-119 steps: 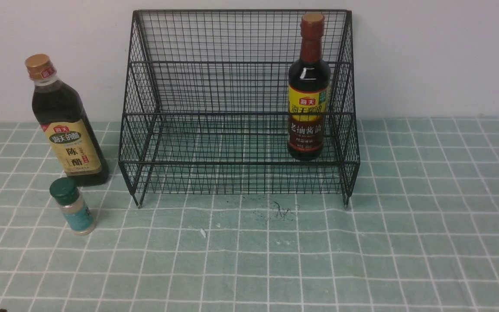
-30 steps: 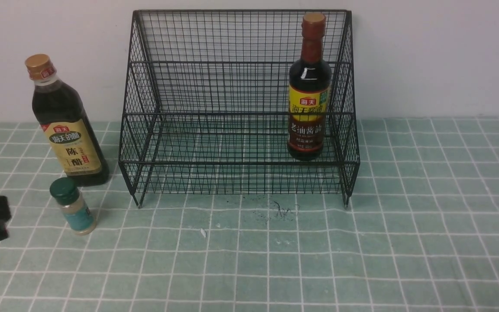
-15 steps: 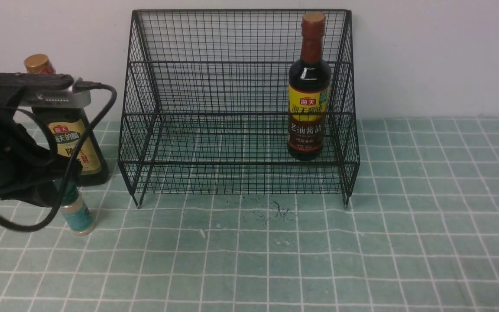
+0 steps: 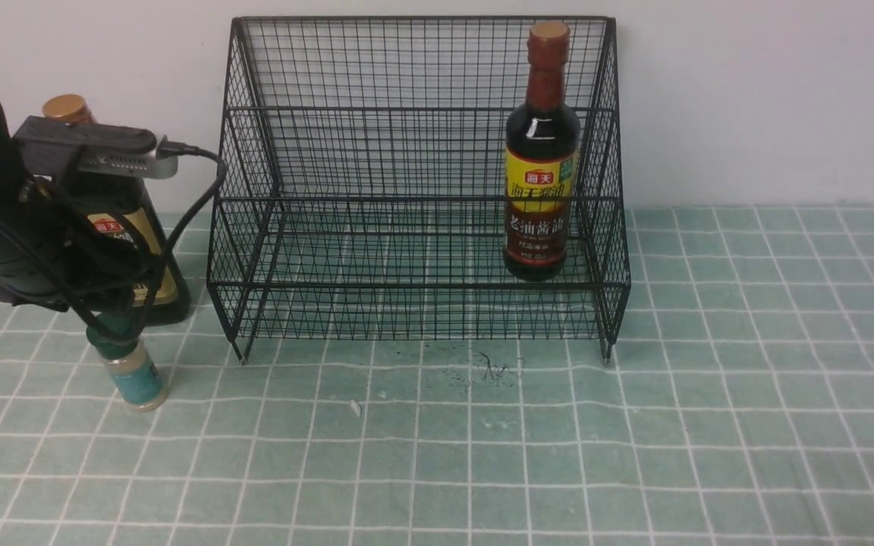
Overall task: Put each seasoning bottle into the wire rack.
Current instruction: Use the left arm to grab the condiment bottle closest to it
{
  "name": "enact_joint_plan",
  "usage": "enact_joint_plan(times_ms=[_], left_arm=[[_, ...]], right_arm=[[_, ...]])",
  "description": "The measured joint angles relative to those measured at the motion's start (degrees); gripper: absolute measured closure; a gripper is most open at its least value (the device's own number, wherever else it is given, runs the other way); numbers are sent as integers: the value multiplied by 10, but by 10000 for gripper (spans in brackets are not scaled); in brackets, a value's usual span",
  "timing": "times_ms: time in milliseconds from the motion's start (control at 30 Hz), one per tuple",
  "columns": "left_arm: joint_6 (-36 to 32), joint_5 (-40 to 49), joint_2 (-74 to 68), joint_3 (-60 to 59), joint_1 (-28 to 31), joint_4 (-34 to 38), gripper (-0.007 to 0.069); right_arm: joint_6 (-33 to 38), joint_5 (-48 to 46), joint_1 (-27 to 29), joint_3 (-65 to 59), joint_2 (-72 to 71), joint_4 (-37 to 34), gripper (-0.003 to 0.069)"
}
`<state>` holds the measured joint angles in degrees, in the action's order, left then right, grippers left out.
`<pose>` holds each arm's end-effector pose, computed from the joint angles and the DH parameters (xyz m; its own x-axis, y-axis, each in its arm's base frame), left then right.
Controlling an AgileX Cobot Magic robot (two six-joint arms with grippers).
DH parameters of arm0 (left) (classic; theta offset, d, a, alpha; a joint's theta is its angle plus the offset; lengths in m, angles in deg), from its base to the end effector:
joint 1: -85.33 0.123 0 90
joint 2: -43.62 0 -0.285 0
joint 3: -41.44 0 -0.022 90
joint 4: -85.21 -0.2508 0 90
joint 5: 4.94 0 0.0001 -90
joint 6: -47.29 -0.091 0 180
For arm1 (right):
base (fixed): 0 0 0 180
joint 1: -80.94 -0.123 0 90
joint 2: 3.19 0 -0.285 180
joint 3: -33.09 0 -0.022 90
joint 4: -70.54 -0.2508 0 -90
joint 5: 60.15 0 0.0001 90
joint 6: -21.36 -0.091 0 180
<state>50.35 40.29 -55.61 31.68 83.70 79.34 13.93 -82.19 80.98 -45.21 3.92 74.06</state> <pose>0.3297 -0.0028 0.2618 -0.8989 0.0444 -0.4360 0.0136 0.9972 0.0735 0.0522 -0.0021 0.1730 -0.2968 0.0728 -0.9522 0.0444 0.9971 0.0625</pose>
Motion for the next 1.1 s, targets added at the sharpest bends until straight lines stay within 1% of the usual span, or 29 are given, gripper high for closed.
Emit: enact_joint_plan(times_ms=[33,67,133,167,233,400,533,600,667,700,733,767,800,900,1100], left_arm=[[1,-10,-8,0,0,-4,169],[1,-14,-13,0,0,-9,139],[3,-23,-24,0,0,-15,105],[6,-33,-35,0,0,-25,76],[9,-36,-46,0,0,-33,64],[25,-40,-73,0,0,-55,61],[42,-53,-95,1,0,-55,61],[48,-53,-104,1,0,-55,71],[50,-53,-111,1,0,-55,109],[51,-53,-113,1,0,-55,146],[51,-53,-113,1,0,-55,154],[52,-49,-116,1,0,-54,239],[52,-45,-116,1,0,-54,279],[52,-26,-115,2,0,-53,281],[53,74,-78,2,0,-48,281]], right_arm=[[0,0,0,0,0,0,672],[0,0,0,0,0,0,672],[0,0,0,0,0,0,672],[0,0,0,0,0,0,672],[0,0,0,0,0,0,672],[0,0,0,0,0,0,672],[0,0,0,0,0,0,672],[0,0,0,0,0,0,672],[0,0,0,0,0,0,672],[0,0,0,0,0,0,672],[0,0,0,0,0,0,672],[0,0,0,0,0,0,672],[0,0,0,0,0,0,672],[0,0,0,0,0,0,672],[0,0,0,0,0,0,672]])
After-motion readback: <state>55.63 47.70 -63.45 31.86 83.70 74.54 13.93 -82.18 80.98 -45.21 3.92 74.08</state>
